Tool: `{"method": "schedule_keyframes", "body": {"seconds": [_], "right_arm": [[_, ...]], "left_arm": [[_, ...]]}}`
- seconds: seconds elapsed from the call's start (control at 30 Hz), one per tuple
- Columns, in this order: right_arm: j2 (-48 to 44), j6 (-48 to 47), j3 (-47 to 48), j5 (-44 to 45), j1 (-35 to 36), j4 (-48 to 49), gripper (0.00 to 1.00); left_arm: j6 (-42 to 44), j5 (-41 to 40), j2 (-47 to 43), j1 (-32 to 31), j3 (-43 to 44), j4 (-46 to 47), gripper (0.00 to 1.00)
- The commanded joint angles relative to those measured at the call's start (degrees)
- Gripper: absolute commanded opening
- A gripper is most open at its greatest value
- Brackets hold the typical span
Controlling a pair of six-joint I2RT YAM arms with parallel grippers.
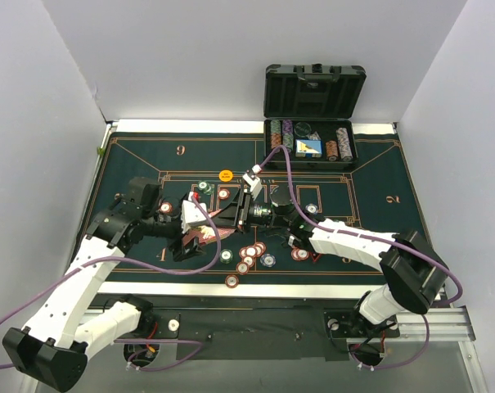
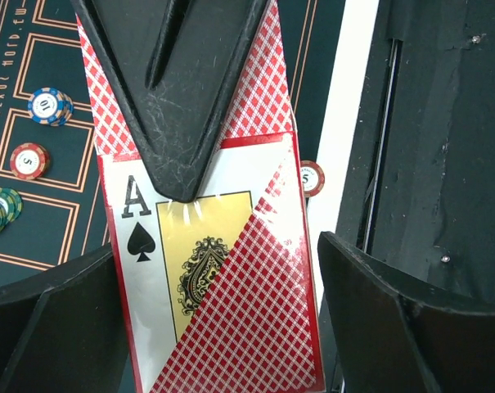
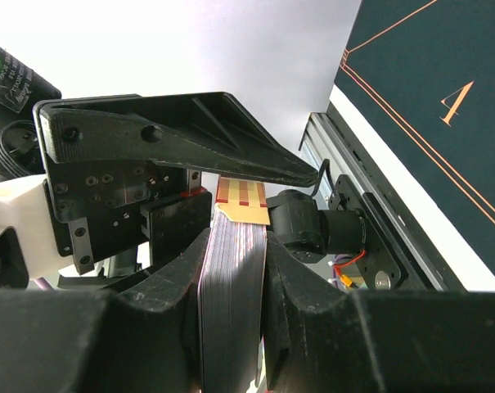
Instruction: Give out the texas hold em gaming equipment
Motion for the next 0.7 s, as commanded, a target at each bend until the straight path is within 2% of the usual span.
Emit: {"method": "schedule_keyframes", "body": {"seconds": [0.0, 0.17, 0.37, 0.43, 0.5, 0.67], "right_arm": [[-2.19, 0.5, 1.31, -1.22, -0.11, 7.27, 0.0], [-1.84, 0.23, 1.66, -1.48, -0.02, 6.66, 0.0], [-1.23, 0.5, 1.92, -1.66, 0.16, 6.13, 0.0], [-1.23, 0.06, 2.01, -1.74, 0.16, 5.43, 0.0], [-1.23, -0.47, 2.45, -1.83, 0.16, 4.28, 0.0], [-0.79, -1.61, 3.33, -2.18, 0.25, 2.08, 0.0]], "left_arm": [[0.49, 1.64, -0.44, -0.02, -0.03, 2.28, 0.91], [1.2, 0.23, 0.44, -0.02, 0.5, 2.1, 0.92], [1.99, -0.38, 1.22, -0.02, 1.46, 2.63, 0.73], [3.39, -0.73, 1.49, -0.02, 1.9, 0.88, 0.61], [4.36, -0.73, 1.58, -0.02, 2.25, -0.09, 0.53], [4.54, -1.35, 1.23, -0.11, 2.34, 0.0, 0.53]]}}
